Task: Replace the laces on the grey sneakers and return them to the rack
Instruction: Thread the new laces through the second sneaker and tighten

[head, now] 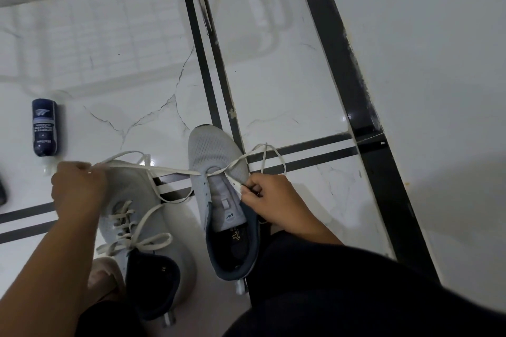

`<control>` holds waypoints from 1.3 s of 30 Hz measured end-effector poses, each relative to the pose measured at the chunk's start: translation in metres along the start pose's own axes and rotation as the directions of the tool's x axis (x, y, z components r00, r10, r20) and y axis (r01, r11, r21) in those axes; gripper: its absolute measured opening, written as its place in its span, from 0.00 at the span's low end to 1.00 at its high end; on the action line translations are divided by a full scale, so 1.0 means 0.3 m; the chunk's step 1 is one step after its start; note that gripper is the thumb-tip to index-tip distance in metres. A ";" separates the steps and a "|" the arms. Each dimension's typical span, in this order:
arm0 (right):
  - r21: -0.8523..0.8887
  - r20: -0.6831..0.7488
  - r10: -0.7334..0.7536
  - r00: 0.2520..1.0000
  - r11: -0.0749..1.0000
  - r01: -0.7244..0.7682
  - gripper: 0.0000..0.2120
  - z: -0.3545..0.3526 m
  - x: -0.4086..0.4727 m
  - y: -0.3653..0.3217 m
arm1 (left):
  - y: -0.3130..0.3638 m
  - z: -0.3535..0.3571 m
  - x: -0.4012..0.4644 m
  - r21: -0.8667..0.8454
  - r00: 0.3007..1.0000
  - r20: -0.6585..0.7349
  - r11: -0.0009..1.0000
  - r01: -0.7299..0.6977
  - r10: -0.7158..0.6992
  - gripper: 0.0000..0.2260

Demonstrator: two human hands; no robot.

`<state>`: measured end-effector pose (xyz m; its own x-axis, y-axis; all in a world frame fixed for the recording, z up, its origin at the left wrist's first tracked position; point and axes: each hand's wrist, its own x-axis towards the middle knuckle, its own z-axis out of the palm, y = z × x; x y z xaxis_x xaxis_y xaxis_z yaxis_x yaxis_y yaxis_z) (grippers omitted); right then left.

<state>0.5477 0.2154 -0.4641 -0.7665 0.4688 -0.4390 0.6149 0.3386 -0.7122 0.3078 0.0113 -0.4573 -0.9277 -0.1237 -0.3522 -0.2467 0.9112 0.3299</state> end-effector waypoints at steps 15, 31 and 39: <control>-0.504 0.136 -0.440 0.888 0.741 0.445 0.10 0.033 0.172 -0.055 | 0.089 0.211 -0.266 0.015 0.704 0.269 0.728 -0.685 0.657 0.01; -0.746 0.151 -0.729 0.668 0.359 0.561 0.07 -0.024 0.137 0.027 | 0.100 0.223 -0.264 0.089 0.732 0.344 0.755 -0.649 0.588 0.06; -0.680 -0.226 -0.577 0.785 0.670 0.297 0.02 -0.251 0.098 0.010 | 0.139 0.192 -0.293 0.252 0.778 0.344 0.746 -0.616 0.527 0.06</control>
<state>0.5409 0.2917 -0.4379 -0.9147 0.3567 0.1900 0.3104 0.9211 -0.2350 0.3953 0.0827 -0.4631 -0.7550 0.5186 -0.4012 0.4585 0.8550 0.2424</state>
